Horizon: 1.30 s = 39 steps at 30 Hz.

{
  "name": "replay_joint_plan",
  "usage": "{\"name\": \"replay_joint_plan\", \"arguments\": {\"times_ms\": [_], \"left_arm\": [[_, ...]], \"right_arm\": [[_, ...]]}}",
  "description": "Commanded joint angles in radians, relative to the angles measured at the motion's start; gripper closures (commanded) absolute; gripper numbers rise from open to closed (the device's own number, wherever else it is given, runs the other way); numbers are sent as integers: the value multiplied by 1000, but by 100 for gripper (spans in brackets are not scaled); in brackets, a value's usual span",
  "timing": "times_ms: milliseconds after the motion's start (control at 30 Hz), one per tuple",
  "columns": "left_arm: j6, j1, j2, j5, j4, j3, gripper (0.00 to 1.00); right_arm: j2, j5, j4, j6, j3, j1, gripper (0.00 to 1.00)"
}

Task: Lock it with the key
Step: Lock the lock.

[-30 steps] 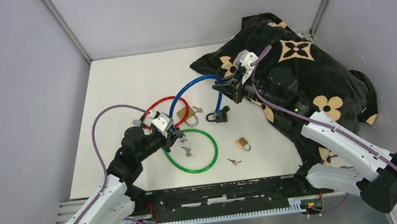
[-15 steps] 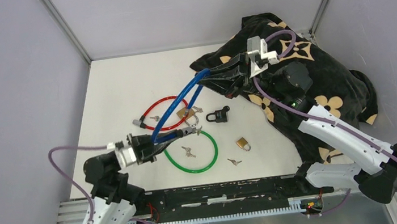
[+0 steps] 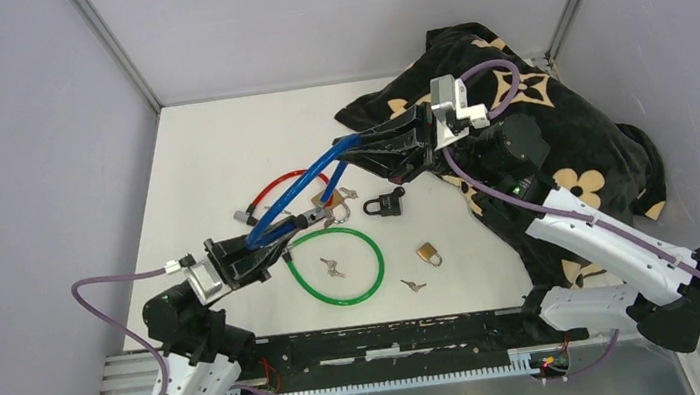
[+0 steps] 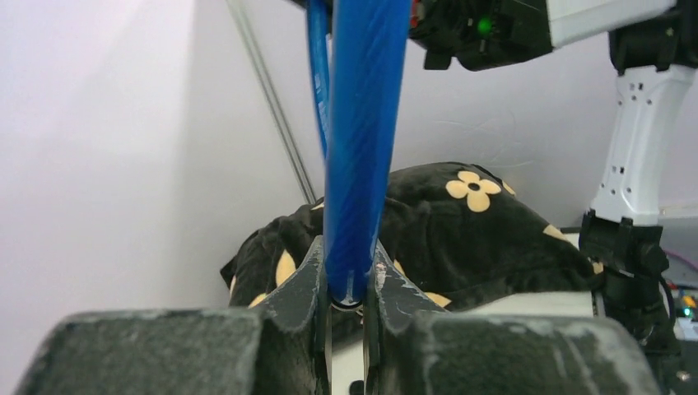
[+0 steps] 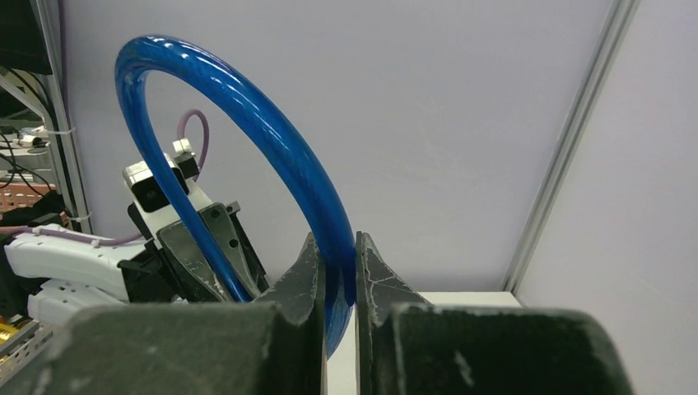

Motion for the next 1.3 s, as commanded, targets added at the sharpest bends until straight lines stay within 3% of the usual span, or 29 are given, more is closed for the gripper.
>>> {"name": "replay_joint_plan", "arguments": {"times_ms": [0, 100, 400, 1267], "left_arm": [[-164, 24, -4, -130, 67, -13, 98], [-218, 50, -18, -190, 83, -18, 98], [-273, 78, -16, -153, 118, -10, 98], [-263, 78, -15, -163, 95, -19, 98]], "right_arm": [[-7, 53, 74, 1, 86, 5, 100], [-2, 62, 79, -5, 83, 11, 100], [30, 60, 152, -4, 67, 33, 100], [37, 46, 163, -35, 89, 41, 100]]}}
